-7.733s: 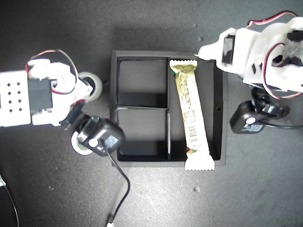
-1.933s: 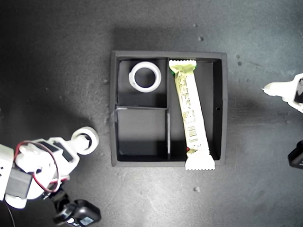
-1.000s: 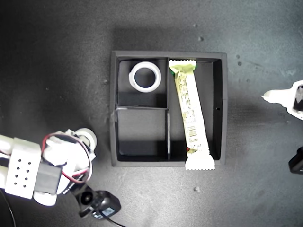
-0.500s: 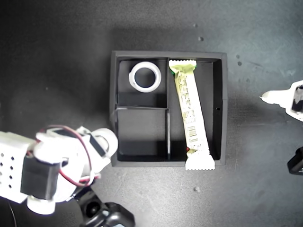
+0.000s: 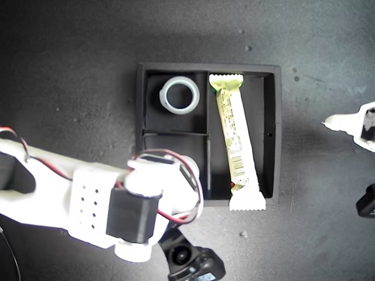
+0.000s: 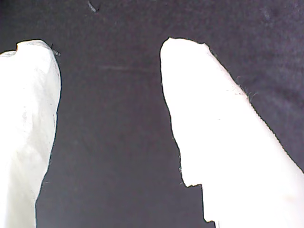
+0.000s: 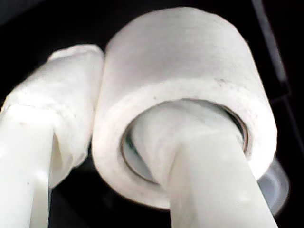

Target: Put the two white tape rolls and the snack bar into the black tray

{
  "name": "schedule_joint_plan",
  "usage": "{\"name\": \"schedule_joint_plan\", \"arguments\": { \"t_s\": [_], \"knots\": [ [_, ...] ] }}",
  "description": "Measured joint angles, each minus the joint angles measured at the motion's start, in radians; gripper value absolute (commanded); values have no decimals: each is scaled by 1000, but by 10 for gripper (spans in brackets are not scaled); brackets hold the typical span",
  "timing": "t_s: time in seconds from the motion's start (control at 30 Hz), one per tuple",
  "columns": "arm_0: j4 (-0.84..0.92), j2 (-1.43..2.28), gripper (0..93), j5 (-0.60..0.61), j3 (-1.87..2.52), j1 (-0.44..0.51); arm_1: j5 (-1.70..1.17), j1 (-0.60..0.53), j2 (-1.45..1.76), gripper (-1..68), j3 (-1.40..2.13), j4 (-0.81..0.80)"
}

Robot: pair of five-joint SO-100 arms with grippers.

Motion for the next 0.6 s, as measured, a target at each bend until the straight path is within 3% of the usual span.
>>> {"name": "schedule_joint_plan", "arguments": {
  "t_s": [0.37,0.6],
  "knots": [
    [2,-97,0,-2,-52,-11,0,-9,0,134,5,0],
    [2,-101,120,-2,-6,-15,0,-8,0,133,5,0]
  ]
}}
